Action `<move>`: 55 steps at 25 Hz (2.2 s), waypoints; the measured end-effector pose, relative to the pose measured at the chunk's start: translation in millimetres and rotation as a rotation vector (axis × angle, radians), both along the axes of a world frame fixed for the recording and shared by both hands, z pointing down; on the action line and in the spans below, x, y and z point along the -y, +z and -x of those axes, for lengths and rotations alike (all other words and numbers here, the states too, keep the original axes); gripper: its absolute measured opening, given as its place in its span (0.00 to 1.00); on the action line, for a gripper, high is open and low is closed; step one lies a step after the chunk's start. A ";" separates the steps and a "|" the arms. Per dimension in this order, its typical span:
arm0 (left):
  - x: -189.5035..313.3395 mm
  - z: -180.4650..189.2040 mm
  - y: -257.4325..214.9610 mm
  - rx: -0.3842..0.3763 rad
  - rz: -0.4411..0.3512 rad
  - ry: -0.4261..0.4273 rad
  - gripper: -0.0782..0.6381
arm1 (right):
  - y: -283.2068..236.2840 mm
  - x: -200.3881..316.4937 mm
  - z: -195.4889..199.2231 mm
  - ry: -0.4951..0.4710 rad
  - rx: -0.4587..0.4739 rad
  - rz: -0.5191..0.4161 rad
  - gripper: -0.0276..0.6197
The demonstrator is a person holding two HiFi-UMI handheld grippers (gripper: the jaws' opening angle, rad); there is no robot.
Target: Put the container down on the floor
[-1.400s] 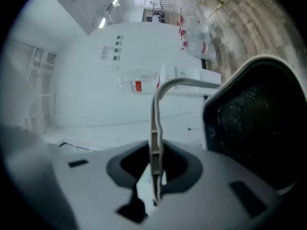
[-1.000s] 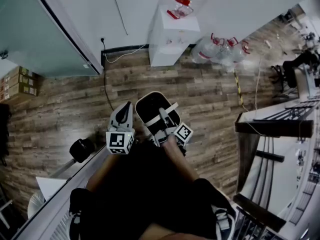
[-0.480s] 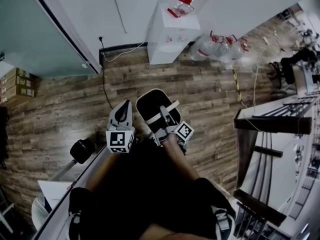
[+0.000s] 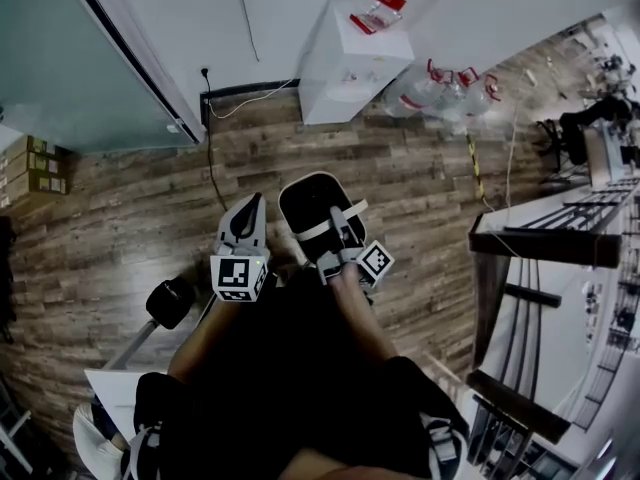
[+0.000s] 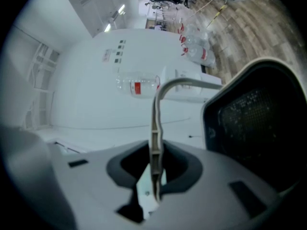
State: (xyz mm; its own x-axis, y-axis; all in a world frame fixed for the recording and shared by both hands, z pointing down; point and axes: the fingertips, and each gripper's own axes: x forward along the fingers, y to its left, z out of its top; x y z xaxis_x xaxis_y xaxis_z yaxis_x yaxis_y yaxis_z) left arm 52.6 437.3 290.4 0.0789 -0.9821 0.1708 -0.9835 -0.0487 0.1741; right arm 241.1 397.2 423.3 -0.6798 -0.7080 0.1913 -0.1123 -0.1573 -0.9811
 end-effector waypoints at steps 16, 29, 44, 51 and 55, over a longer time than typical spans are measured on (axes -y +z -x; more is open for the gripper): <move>47.0 60.1 9.6 -0.011 -0.001 -0.005 0.15 | 13.7 61.3 90.3 0.007 -0.005 -0.024 0.17; 146.7 76.6 20.1 -0.006 0.070 -0.012 0.15 | 24.5 155.3 148.5 -0.038 0.068 -0.033 0.17; 264.6 95.3 35.6 -0.011 0.088 -0.097 0.15 | 56.5 252.1 181.7 -0.095 0.078 0.031 0.17; 312.5 120.6 56.4 -0.027 0.092 -0.067 0.15 | 80.9 295.5 196.9 -0.041 0.077 0.043 0.17; 343.3 134.9 75.8 -0.038 0.116 -0.004 0.15 | 94.4 320.2 206.8 0.019 0.097 0.046 0.17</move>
State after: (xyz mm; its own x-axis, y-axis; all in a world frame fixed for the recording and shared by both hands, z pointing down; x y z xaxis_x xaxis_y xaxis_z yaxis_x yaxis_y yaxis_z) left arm -82.3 94.0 366.1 0.0837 -0.9564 0.2798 -0.9762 -0.0223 0.2157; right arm 34.4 77.0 517.7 -0.6828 -0.7132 0.1586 -0.0141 -0.2041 -0.9788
